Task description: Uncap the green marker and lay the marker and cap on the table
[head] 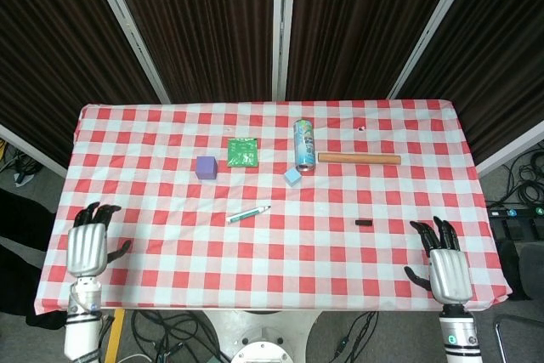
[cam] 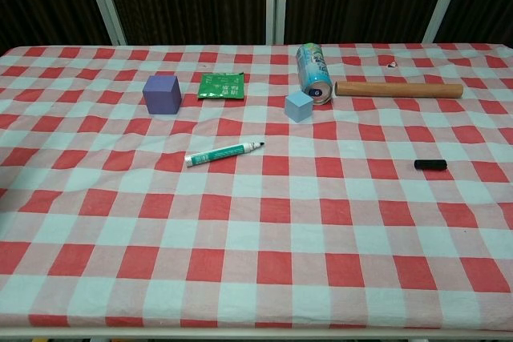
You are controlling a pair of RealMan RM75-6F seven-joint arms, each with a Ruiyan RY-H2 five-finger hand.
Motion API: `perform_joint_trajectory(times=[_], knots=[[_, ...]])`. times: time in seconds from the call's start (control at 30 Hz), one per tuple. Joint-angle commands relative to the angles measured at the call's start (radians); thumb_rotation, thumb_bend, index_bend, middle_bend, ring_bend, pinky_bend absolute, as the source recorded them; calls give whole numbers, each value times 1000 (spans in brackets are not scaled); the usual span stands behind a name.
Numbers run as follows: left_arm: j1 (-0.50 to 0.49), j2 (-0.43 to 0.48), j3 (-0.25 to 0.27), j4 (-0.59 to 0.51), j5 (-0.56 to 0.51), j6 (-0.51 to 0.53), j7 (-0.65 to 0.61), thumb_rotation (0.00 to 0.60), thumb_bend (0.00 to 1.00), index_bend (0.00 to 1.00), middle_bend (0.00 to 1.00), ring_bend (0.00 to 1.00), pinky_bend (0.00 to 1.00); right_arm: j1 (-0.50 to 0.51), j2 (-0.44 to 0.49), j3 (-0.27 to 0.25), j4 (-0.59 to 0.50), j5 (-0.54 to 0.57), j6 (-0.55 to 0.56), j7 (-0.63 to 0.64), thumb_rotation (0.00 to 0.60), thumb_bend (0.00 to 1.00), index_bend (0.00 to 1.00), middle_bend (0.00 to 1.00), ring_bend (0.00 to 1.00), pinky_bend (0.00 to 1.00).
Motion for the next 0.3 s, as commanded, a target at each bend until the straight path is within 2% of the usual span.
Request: perform_joint_trajectory(times=[0.03, 0.17, 0.3], knots=[[72, 12, 61, 14, 67, 59, -43, 600, 142, 278, 267, 154, 211, -26, -30, -24, 33, -29, 12, -26, 600, 21, 90, 165, 0, 26], [118, 19, 87, 15, 114, 82, -60, 600, 137, 278, 266, 154, 214, -58, -61, -32, 61, -52, 44, -27, 600, 21, 76, 143, 0, 9], [139, 22, 81, 21, 141, 85, -71, 600, 136, 279, 266, 154, 214, -75, -66, -29, 66, -58, 54, -34, 600, 21, 75, 142, 0, 2]])
